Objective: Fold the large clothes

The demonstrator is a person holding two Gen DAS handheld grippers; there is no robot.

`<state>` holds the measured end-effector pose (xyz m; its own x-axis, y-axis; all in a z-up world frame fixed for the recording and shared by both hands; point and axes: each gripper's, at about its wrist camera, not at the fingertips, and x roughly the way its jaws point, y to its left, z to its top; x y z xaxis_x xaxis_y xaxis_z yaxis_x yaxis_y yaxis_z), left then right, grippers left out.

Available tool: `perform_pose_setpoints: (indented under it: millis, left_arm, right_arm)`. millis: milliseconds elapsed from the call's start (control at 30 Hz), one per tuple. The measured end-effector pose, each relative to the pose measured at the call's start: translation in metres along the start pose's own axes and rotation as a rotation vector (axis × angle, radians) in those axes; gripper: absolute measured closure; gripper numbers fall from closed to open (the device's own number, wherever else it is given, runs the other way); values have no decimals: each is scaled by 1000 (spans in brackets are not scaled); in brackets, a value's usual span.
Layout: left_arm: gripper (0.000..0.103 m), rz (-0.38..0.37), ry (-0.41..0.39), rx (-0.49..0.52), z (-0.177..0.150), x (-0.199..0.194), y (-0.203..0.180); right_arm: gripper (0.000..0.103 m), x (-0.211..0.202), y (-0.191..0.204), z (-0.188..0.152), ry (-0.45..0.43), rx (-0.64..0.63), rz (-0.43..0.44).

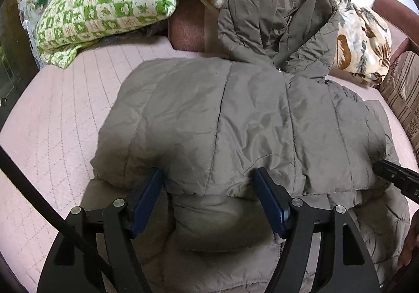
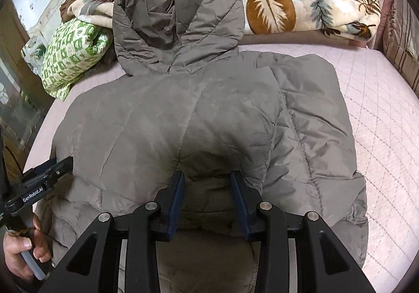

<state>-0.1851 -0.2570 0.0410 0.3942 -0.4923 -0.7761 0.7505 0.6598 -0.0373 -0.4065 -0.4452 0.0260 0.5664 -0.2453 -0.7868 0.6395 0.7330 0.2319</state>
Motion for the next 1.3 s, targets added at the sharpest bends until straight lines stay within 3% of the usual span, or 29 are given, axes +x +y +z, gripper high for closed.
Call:
perform_pose_setpoints:
  millis: [133,267,600,833,1033,1300]
  left_arm:
    - [31,20,-105,30,7,-23,-4]
    - [31,-25,-167,17,15,-37,-8]
    - [31,9,-30,84,7,1,-18]
    - [31,12,-39,93,5,-1,-20]
    - [31,-21,-118,82,12,-23,-22]
    - [31,-4,-88,78,10,-14,-19]
  right_arm:
    - [63,-23,6,1,-47,-9,27]
    - [63,-39,12,0,-108,-57,18]
    - [63,-16,6,1,-44,-41,9]
    - [62,-1,2,-2,-3,-29,6]
    - [62,-12,5,-2,-23,-26,20]
    - [62,-23,11,-1,-66,-50,19]
